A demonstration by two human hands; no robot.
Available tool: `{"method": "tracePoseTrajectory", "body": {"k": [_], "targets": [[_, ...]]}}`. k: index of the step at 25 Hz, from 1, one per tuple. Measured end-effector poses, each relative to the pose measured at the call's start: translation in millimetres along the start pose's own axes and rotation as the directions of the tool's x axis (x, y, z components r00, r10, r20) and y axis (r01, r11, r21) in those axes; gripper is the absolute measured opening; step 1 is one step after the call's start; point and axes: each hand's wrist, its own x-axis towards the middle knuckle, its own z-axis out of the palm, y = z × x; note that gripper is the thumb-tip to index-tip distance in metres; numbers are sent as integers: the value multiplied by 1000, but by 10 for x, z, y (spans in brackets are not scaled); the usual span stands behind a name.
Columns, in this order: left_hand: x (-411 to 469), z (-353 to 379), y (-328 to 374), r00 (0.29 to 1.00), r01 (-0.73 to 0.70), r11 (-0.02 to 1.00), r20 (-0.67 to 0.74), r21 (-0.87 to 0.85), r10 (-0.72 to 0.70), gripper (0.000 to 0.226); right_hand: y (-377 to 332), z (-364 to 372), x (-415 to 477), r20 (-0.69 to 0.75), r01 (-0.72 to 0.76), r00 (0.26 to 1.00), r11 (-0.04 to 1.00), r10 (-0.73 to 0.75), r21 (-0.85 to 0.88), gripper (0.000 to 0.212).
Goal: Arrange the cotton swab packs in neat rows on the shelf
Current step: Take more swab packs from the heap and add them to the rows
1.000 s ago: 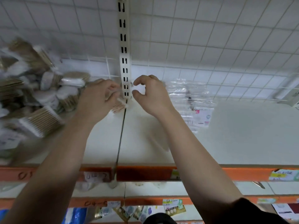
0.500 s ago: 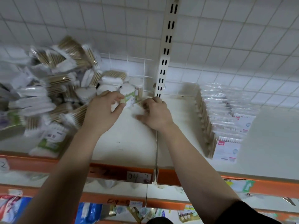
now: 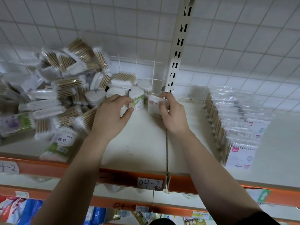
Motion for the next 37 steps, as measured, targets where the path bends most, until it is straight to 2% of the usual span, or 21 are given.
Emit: {"method": "tracePoseTrajectory", "body": {"k": [3,6,12,14,19,21,23,26,28,30,34,37], "targets": [[-9,-120,-44,999,9,998,-43,56,-6,21,36,19,31,1,25,1000,1000,-25,-4,20],[-36,-235,-114,999,37,990,-20,136,-35,21,54,29,44,20,35,999,999,-35,-3,22],[-187,-428,-183,963,257,882,-32,394,-266,27,28,57,13,44,84,996,996,-84,-5,29],[-242,-439,-187,950,283,863,-1,418,-311,32,16,62,4,45,80,996,997,-80,-3,29],[-318,-446,-177,917,268,857,157,440,-367,64,-1,47,-23,60,63,996,998,-64,7,31],[-316,-452,-154,908,252,859,199,446,-369,65,-6,40,-37,62,60,996,998,-60,7,31],[-324,-447,-112,920,229,878,202,420,-336,58,-18,33,-51,59,65,996,998,-65,9,31],[-353,-421,3,948,238,936,147,259,-282,42,-43,14,-70,35,82,996,996,-83,20,29],[-342,-390,60,955,247,955,124,164,-268,42,-63,-3,-74,20,98,995,995,-98,27,29],[-316,-351,59,963,233,963,105,134,-248,40,-75,-23,-78,11,110,994,993,-111,32,29],[-302,-298,-9,992,117,983,39,143,-124,21,-99,-57,-93,-5,134,991,991,-134,25,28],[-296,-313,-45,987,139,990,73,34,-142,16,-142,-96,-74,-30,130,991,991,-129,16,27]]}}
